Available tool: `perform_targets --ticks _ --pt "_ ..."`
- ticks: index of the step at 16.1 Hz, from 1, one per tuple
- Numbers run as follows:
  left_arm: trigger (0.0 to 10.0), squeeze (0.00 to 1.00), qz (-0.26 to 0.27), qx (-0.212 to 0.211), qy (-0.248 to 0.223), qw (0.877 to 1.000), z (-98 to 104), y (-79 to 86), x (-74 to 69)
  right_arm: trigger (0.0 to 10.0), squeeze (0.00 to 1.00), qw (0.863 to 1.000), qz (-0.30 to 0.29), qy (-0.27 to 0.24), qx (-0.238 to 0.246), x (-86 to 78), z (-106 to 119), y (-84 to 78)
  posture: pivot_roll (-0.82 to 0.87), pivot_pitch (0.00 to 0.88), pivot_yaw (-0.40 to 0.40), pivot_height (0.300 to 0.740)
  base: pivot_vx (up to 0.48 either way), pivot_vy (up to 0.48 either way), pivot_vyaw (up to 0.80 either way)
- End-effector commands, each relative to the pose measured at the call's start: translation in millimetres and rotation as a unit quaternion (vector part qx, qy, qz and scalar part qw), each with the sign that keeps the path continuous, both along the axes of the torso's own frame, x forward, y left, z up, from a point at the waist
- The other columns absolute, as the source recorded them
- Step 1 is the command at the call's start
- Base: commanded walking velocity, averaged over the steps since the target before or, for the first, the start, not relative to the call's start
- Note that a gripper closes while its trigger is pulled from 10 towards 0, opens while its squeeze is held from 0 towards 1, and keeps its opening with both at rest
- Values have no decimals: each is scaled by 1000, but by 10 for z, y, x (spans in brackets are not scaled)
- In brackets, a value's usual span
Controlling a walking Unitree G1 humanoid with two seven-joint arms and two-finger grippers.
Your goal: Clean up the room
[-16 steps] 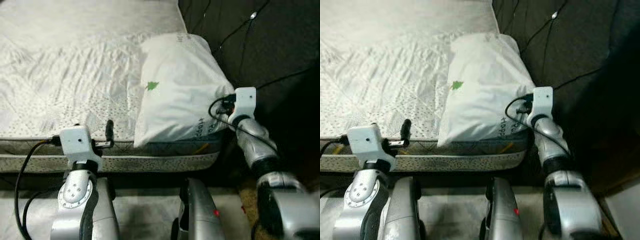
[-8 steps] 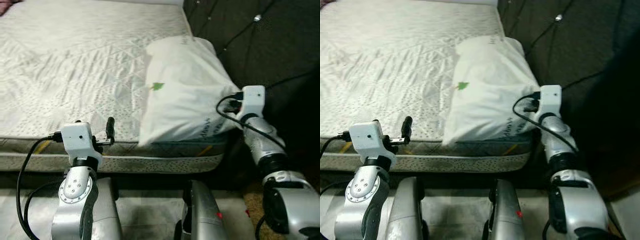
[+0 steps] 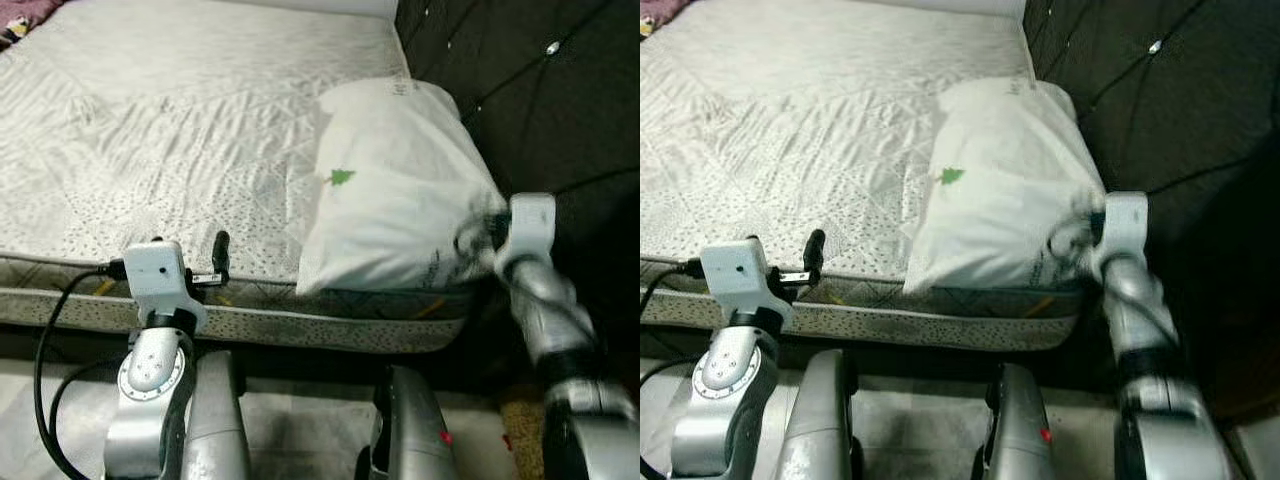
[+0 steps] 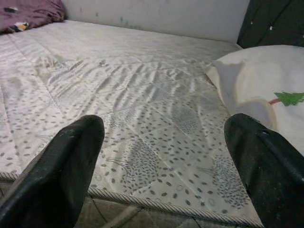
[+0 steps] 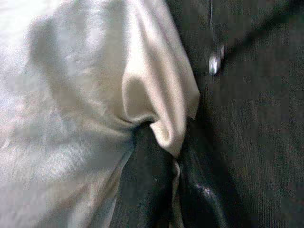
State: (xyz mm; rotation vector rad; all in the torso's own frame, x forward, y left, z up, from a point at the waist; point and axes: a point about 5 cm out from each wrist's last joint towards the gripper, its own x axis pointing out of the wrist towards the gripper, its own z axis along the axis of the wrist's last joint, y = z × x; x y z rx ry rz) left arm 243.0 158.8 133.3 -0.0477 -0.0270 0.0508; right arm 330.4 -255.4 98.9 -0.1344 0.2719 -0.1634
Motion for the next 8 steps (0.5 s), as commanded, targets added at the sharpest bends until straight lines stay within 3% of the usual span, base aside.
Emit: perform_targets --ticks 1,3,4,5,6,8 --pt "10000 0 -4 -2 -1 1000 -2 -15 12 0 0 1000 -8 21 8 -77 -89 4 39 0 -67 538 0 0 0" --pt "10000 0 -7 -2 -3 1000 0 -29 37 0 0 999 7 39 20 -139 -215 132 36 0 -65 538 0 0 0" --pt "10000 0 -9 -1 -5 1000 4 -29 60 6745 0 999 8 39 15 -121 -203 172 33 0 -65 538 0 0 0" --pt "10000 0 -10 0 -6 1000 7 -23 87 10000 0 999 8 38 14 -106 -176 201 33 0 -65 538 0 0 0" --pt "10000 0 -9 3 -10 1000 22 -4 130 10000 1000 999 6 22 35 -46 -113 248 38 0 -64 538 0 0 0" --pt "10000 0 -5 8 -15 1000 37 35 153 10000 1000 999 13 7 31 15 -51 306 40 0 -62 538 0 0 0"
